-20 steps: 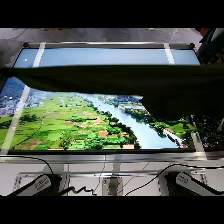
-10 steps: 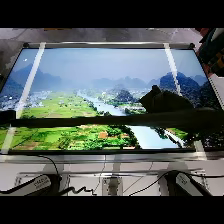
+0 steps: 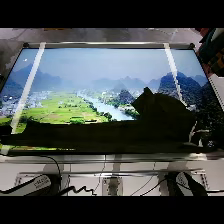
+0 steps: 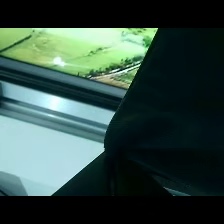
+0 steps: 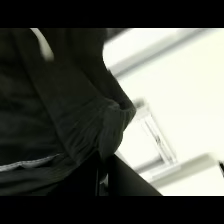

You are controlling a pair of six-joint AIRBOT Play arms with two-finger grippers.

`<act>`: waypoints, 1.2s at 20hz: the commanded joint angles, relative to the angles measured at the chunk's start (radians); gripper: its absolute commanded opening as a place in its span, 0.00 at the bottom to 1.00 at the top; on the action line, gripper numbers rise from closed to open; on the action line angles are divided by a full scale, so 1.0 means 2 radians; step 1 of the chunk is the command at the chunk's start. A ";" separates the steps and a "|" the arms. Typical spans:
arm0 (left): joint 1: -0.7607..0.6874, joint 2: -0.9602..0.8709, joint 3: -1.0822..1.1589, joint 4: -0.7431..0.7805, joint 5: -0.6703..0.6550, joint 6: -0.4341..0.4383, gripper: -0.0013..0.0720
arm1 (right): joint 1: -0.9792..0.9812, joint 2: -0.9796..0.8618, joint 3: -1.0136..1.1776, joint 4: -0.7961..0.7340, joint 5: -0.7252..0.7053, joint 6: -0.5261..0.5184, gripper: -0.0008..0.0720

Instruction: Fold the clothes and pants, and hang the long-sleeved shirts on hangers.

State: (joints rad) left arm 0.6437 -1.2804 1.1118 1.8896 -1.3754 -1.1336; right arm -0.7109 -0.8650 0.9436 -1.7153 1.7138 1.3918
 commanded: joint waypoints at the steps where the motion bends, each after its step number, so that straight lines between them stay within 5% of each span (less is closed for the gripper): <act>1: 0.000 0.000 -0.010 0.013 -0.018 0.000 0.04 | 0.000 0.007 -0.072 -0.033 0.025 -0.043 0.07; 6: 0.023 -0.002 -0.072 0.013 -0.006 0.113 0.04 | 0.000 0.006 -0.094 -0.035 0.002 -0.064 0.07; 12: 0.037 -0.034 -0.089 0.004 0.027 0.118 0.05 | 0.001 0.006 -0.094 -0.010 -0.027 -0.063 0.07; 13: 0.033 -0.037 -0.089 0.002 0.027 0.115 0.15 | 0.001 0.006 -0.094 0.000 -0.034 -0.063 0.17; 14: 0.029 -0.038 -0.089 0.002 0.028 0.110 0.24 | 0.001 0.006 -0.094 0.009 -0.040 -0.060 0.40; 15: 0.022 -0.038 -0.088 0.006 0.028 0.111 0.25 | 0.001 0.006 -0.094 0.019 -0.046 -0.059 0.65; 16: 0.014 -0.038 -0.084 0.010 0.029 0.111 0.25 | 0.001 0.006 -0.093 0.023 -0.050 -0.059 0.76; 18: -0.004 -0.038 -0.064 0.011 0.029 0.107 0.35 | 0.001 0.006 -0.093 0.030 -0.071 -0.059 0.79; 20: -0.026 -0.036 -0.036 0.011 0.030 0.075 0.72 | 0.001 0.006 -0.087 0.071 -0.100 -0.059 0.79; 21: -0.040 -0.036 -0.020 0.010 0.029 0.048 0.82 | 0.001 0.006 -0.086 0.114 -0.126 -0.059 0.78; 24: -0.095 -0.035 0.024 0.008 0.027 -0.016 0.84 | 0.030 -0.002 -0.086 0.263 -0.216 -0.059 0.78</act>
State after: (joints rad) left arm 0.5373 -1.3521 1.0885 1.9095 -1.3193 -1.0451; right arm -0.6903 -0.8593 0.7677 -1.4502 1.4487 1.2728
